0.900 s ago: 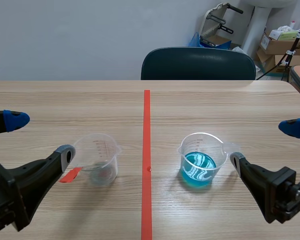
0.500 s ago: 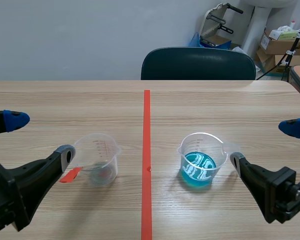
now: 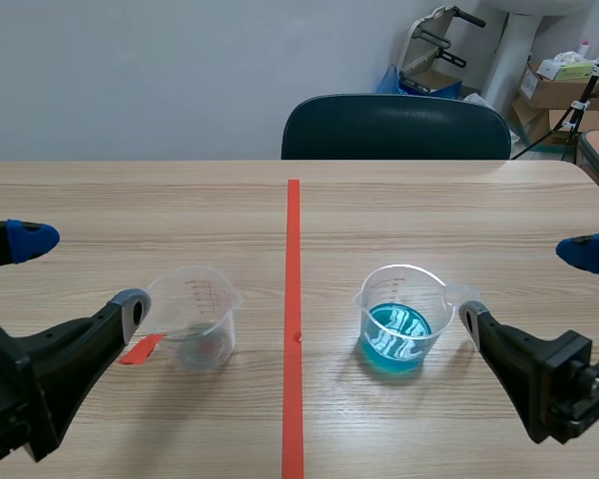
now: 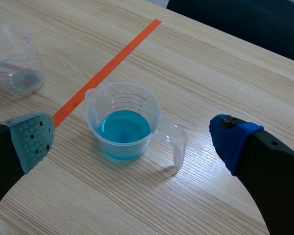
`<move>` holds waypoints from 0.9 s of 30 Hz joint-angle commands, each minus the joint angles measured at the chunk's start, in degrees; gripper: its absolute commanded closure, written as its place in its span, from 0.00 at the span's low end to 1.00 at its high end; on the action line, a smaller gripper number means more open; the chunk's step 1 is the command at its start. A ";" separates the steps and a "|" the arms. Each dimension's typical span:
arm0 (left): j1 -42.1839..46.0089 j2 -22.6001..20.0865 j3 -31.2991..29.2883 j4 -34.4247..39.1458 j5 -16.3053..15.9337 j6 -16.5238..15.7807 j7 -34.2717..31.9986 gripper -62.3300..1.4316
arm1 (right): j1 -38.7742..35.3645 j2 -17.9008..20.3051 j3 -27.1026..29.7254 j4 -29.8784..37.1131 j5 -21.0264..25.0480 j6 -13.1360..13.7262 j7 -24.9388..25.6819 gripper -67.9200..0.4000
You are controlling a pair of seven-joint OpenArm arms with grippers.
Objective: Do the redox reaction experiment
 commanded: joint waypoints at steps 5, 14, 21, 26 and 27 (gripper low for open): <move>-0.02 0.02 -0.07 1.27 -0.33 -0.09 -0.76 0.00 | 0.07 -0.02 0.48 0.81 0.79 -0.17 0.87 0.00; -0.02 0.02 -0.07 1.27 -0.33 -0.09 -0.76 0.00 | 0.13 -0.02 0.48 0.81 0.79 0.07 0.87 0.00; -0.02 0.02 -0.07 1.27 -0.33 -0.09 -0.74 0.00 | 1.31 -0.02 0.46 0.81 0.13 0.09 0.92 0.00; 0.00 0.00 -0.07 1.27 -0.33 -0.09 -0.74 0.00 | 2.21 0.00 0.35 0.81 -0.39 1.01 1.38 0.00; 0.02 -0.02 -0.07 1.27 -0.33 -0.09 -0.76 0.00 | 2.36 0.00 0.35 0.81 -0.81 1.14 1.92 0.00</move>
